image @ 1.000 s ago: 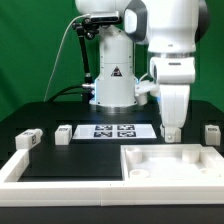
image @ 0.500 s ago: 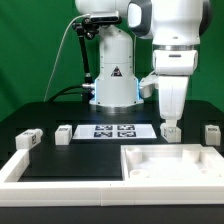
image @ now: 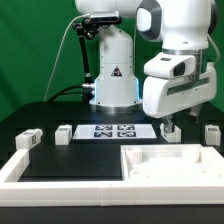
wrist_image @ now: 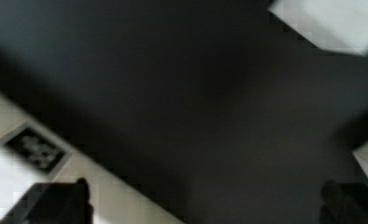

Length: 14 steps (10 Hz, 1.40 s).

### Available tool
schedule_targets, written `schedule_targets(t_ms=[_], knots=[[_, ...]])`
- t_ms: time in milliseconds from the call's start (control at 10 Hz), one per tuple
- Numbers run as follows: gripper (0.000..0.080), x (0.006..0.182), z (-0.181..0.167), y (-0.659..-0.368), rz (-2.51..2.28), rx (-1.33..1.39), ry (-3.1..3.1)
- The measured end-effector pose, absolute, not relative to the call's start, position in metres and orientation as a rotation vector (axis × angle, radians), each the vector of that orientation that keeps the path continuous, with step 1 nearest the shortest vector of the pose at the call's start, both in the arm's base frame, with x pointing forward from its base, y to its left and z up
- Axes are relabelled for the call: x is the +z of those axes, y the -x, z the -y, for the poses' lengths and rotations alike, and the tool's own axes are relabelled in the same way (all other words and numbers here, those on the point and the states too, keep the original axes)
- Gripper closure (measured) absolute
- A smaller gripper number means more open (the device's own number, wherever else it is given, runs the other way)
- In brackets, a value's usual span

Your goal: Assemble one leg

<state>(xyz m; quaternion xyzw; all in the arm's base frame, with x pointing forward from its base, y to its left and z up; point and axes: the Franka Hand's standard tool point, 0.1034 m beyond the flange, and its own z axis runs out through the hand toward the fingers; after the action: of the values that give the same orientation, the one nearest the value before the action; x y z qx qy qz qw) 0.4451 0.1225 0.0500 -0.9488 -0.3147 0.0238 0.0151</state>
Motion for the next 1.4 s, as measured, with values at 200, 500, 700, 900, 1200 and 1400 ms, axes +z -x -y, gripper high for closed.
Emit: schedule_targets(t_ms=[200,500,700,900,1200,1400], knots=[[0.0150,0.050,-0.145,-0.438,0.657,0.084,3.035],[0.0150,0.050,-0.163,-0.437,0.243,0.098,3.073],[0.0150,0.052,-0.167,-0.440,-0.015,0.111,3.073],[0.0150,0.052,-0.169,-0.439,-0.126,0.118,3.066],[0.0150,0.051,-0.173,-0.431,-0.131,0.165,3.068],[0.0150,0.053,-0.179,-0.424,-0.124,0.363,3.066]])
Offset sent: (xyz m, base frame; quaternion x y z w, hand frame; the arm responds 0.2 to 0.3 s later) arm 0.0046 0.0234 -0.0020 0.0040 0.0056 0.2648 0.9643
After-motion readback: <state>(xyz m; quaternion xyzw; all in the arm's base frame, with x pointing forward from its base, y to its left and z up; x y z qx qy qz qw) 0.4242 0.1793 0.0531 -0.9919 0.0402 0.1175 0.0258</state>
